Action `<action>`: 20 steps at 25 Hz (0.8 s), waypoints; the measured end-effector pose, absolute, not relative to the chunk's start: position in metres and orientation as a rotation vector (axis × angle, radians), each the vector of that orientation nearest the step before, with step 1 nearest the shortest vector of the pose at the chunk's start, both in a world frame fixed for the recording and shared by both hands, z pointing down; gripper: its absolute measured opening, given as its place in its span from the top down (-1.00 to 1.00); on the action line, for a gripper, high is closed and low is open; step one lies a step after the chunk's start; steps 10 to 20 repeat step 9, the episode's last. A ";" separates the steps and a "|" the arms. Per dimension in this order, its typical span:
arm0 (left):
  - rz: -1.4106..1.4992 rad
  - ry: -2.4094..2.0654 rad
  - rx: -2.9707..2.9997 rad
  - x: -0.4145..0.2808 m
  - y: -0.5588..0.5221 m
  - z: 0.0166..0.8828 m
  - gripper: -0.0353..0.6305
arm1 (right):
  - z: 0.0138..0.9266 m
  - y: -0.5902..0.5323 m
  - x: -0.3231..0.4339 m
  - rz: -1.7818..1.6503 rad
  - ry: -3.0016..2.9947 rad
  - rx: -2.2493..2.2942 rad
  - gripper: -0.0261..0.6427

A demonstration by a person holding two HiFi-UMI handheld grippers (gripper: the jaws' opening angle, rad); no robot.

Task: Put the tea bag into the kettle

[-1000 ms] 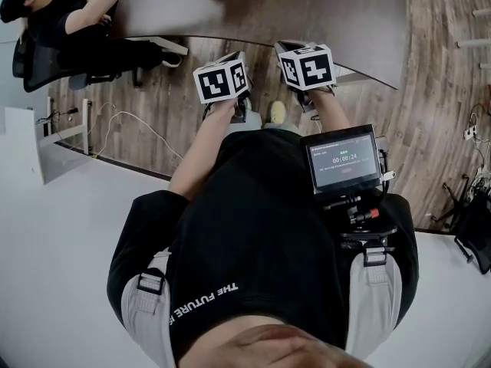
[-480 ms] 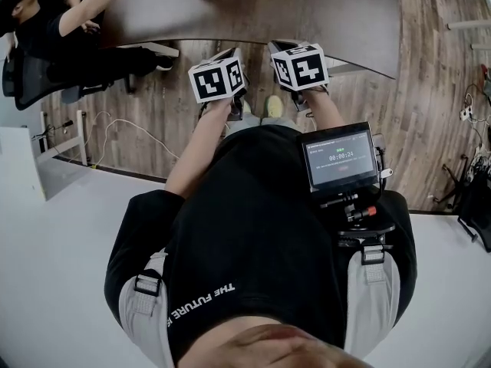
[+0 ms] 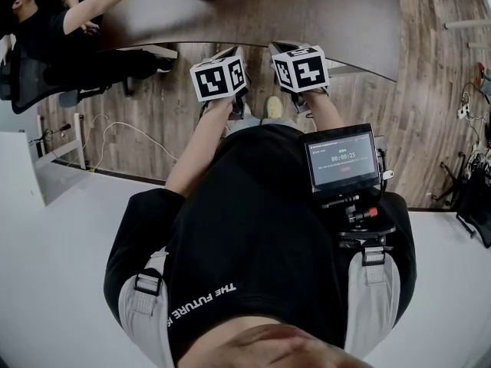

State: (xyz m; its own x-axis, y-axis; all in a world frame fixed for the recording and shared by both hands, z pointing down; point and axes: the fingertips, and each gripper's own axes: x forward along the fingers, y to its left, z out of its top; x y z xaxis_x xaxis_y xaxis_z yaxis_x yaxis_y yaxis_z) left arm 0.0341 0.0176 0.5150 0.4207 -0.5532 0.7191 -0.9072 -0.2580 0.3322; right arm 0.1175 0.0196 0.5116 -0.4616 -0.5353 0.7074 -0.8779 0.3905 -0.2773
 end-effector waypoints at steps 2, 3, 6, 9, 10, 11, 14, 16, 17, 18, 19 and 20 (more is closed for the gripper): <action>0.609 -1.230 1.946 0.037 0.017 0.513 0.89 | 0.511 0.019 0.120 0.877 -2.134 1.213 0.90; 0.608 -1.227 1.948 0.038 0.017 0.513 0.89 | 0.510 0.019 0.121 0.874 -2.130 1.216 0.90; 0.609 -1.220 1.955 0.040 0.017 0.513 0.89 | 0.509 0.018 0.123 0.871 -2.128 1.221 0.90; 0.618 -1.211 1.963 0.042 0.018 0.515 0.89 | 0.507 0.016 0.123 0.864 -2.133 1.226 0.90; 0.618 -1.211 1.963 0.042 0.018 0.515 0.89 | 0.507 0.016 0.123 0.864 -2.133 1.226 0.90; 0.618 -1.211 1.963 0.042 0.018 0.515 0.89 | 0.507 0.016 0.123 0.864 -2.133 1.226 0.90; 0.618 -1.211 1.963 0.042 0.018 0.515 0.89 | 0.507 0.016 0.123 0.864 -2.133 1.226 0.90; 0.618 -1.211 1.963 0.042 0.018 0.515 0.89 | 0.507 0.016 0.123 0.864 -2.133 1.226 0.90; 0.618 -1.211 1.963 0.042 0.018 0.515 0.89 | 0.507 0.016 0.123 0.864 -2.133 1.226 0.90; 0.618 -1.211 1.963 0.042 0.018 0.515 0.89 | 0.507 0.016 0.123 0.864 -2.133 1.226 0.90; 0.618 -1.211 1.963 0.042 0.018 0.515 0.89 | 0.507 0.016 0.123 0.864 -2.133 1.226 0.90; 0.618 -1.211 1.963 0.042 0.018 0.515 0.89 | 0.507 0.016 0.123 0.864 -2.133 1.226 0.90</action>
